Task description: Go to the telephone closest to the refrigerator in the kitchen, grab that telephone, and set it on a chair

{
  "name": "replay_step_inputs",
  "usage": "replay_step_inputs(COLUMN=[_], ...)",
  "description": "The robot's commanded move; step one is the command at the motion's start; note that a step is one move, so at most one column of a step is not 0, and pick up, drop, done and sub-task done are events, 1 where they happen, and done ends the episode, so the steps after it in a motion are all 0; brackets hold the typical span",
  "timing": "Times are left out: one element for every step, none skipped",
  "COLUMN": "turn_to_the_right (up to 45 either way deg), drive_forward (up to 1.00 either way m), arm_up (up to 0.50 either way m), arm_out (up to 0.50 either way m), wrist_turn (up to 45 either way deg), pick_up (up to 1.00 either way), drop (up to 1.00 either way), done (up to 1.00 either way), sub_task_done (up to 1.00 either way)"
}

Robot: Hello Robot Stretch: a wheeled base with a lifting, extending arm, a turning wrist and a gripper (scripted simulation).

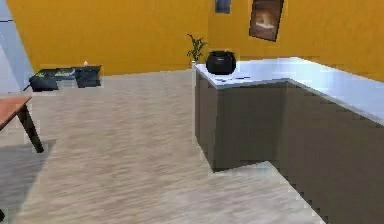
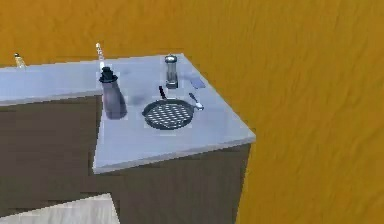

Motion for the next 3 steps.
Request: replay_step_inputs(turn_to_the_right=[-27.0, 0.0, 0.0], drive_forward=[0.0, 1.0, 1.0], arm_up=[0.0, 0.0, 0.0], arm_out=[0.0, 0.0, 0.0], wrist_turn=[0.0, 0.0, 0.0], pick_up=[0.0, 0.0, 0.0], drop=[0.0, 0.0, 0.0], done=[0.0, 0.0, 0.0], sub_task_done=[0.0, 0.0, 0.0])
